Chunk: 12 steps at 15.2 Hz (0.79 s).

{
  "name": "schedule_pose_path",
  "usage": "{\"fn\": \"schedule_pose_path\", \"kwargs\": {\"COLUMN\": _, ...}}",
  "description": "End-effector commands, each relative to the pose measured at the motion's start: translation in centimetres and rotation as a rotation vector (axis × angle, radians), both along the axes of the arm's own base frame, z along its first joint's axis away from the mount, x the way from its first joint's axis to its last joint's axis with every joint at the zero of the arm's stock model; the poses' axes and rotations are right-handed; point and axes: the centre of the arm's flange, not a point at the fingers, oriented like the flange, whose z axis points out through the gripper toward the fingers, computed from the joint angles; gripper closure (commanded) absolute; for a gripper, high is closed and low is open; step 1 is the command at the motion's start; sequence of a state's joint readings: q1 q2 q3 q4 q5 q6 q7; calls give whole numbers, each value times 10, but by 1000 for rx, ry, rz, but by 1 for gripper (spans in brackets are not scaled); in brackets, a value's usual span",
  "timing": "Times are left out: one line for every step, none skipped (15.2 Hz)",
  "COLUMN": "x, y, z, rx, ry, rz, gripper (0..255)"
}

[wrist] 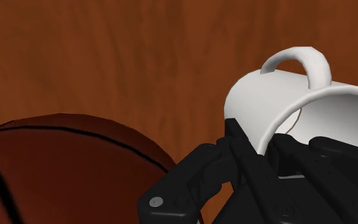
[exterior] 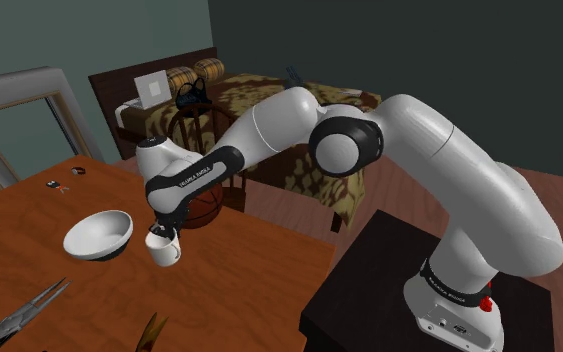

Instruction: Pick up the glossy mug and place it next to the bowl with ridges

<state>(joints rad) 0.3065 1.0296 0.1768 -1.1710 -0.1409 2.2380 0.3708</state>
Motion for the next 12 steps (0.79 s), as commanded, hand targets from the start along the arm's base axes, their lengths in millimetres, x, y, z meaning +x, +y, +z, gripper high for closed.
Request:
{"fn": "schedule_pose_path", "kwargs": {"x": 1, "y": 1, "z": -12, "rx": 0, "ry": -1, "rz": 0, "gripper": 255}}
{"fn": "schedule_pose_path", "kwargs": {"x": 1, "y": 1, "z": -17, "rx": 0, "ry": -1, "rz": 0, "gripper": 255}}
{"fn": "schedule_pose_path", "kwargs": {"x": 1, "y": 1, "z": -27, "rx": 0, "ry": -1, "rz": 0, "gripper": 255}}
{"fn": "schedule_pose_path", "kwargs": {"x": 1, "y": 1, "z": -27, "rx": 0, "ry": -1, "rz": 0, "gripper": 255}}
{"fn": "schedule_pose_path", "kwargs": {"x": 1, "y": 1, "z": -27, "rx": 0, "ry": -1, "rz": 0, "gripper": 255}}
{"fn": "schedule_pose_path", "kwargs": {"x": 1, "y": 1, "z": -27, "rx": 0, "ry": -1, "rz": 0, "gripper": 255}}
{"fn": "schedule_pose_path", "kwargs": {"x": 1, "y": 1, "z": -27, "rx": 0, "ry": -1, "rz": 0, "gripper": 255}}
{"fn": "schedule_pose_path", "kwargs": {"x": 1, "y": 1, "z": -27, "rx": 0, "ry": -1, "rz": 0, "gripper": 255}}
{"fn": "schedule_pose_path", "kwargs": {"x": 1, "y": 1, "z": -27, "rx": 0, "ry": -1, "rz": 0, "gripper": 255}}
{"fn": "schedule_pose_path", "kwargs": {"x": 1, "y": 1, "z": -27, "rx": 0, "ry": -1, "rz": 0, "gripper": 255}}
{"fn": "schedule_pose_path", "kwargs": {"x": 1, "y": 1, "z": -27, "rx": 0, "ry": -1, "rz": 0, "gripper": 255}}
{"fn": "schedule_pose_path", "kwargs": {"x": 1, "y": 1, "z": -27, "rx": 0, "ry": -1, "rz": 0, "gripper": 0}}
